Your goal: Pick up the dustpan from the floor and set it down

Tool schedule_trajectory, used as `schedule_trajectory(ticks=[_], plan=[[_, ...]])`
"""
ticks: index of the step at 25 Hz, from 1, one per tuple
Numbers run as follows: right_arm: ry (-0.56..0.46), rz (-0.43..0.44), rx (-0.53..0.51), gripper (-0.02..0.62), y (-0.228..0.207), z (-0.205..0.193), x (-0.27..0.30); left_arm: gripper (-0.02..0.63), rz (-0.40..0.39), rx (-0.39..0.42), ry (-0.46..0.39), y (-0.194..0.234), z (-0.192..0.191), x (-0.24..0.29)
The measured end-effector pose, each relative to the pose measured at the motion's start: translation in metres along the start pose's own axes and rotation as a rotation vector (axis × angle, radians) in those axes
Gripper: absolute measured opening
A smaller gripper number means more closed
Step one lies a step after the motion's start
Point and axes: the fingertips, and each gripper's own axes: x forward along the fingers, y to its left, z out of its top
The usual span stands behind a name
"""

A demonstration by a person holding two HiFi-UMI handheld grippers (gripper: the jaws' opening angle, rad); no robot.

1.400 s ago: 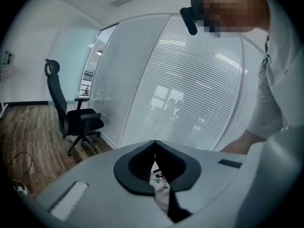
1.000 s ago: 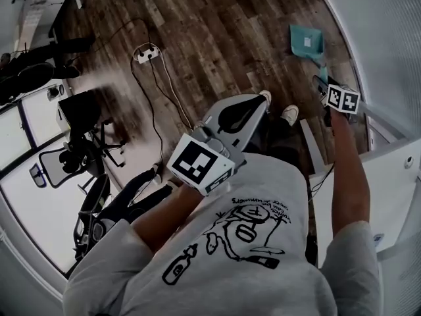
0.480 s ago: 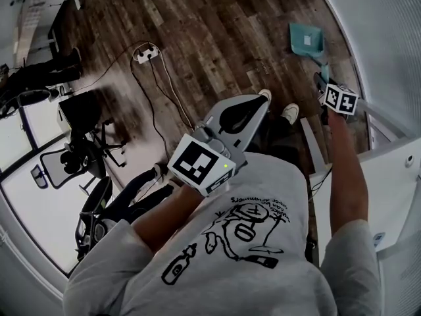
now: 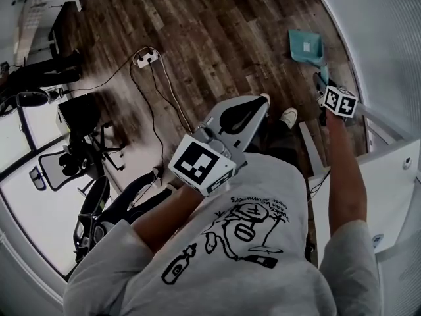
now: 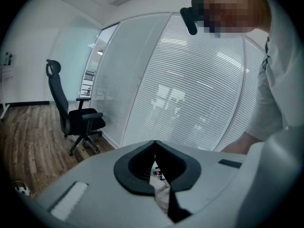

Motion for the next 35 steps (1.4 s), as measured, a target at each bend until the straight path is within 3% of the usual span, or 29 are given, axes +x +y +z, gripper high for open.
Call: schedule_trajectory(ticks=[11,35], plan=[[-0.061,0.023,0.010,0.061,0.011,0.023,-0.009,0.002,-0.007,0.007,-0.016,-0.001,0.006,0.000],[-0.123,0.075,0.026,0.054,0.058,0.019,-0.057,0.002,-0.035,0.014,-0.072,-0.016,0.012,-0.014]])
